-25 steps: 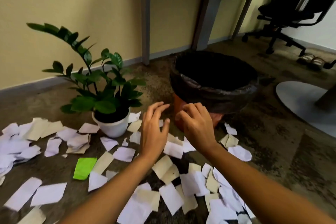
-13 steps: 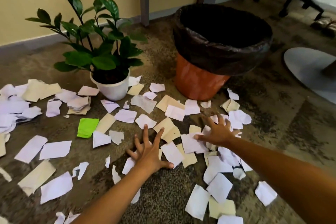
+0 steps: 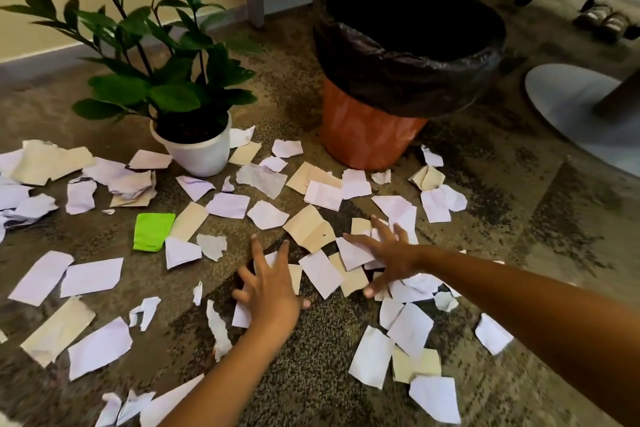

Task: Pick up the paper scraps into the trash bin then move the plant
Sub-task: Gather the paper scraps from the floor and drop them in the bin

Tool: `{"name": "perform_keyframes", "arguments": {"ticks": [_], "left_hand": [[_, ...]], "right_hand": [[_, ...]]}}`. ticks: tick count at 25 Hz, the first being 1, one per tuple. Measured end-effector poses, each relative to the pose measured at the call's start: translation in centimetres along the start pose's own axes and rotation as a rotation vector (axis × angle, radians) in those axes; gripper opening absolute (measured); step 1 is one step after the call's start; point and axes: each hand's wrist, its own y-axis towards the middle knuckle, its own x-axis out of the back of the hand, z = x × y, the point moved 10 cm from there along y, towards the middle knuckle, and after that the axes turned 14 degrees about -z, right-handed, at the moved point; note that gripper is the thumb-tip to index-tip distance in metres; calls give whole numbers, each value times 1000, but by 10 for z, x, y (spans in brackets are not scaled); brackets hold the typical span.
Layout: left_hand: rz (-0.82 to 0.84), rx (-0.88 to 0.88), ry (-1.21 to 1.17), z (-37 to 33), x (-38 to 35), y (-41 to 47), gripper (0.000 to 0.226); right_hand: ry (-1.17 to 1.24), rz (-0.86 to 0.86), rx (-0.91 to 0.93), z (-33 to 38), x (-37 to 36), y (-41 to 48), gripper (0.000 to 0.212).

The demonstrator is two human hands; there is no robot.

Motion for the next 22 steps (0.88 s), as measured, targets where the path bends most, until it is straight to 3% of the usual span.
{"name": "perform_keyframes", "arguments": {"ticks": [3,6,10,17,22], "left_hand": [[8,10,-70,6,2,-4,105],[-14,36,-141,16,3,-12,95],[-52,45,-100,27,5,-21,81],[-69,72,-213,27,13,-17,42],[-57,93,-173,42,18,-11,56]], "right_hand": [[-105,68,12,1,-1,-5,121],[-154,-7,-23,-2,4,-10,119],[-119,-107,0,6,11,-10,86],[-85,-65,-9,16,12,-4,40],[-151,24,106,33,14,-4,29]]}}
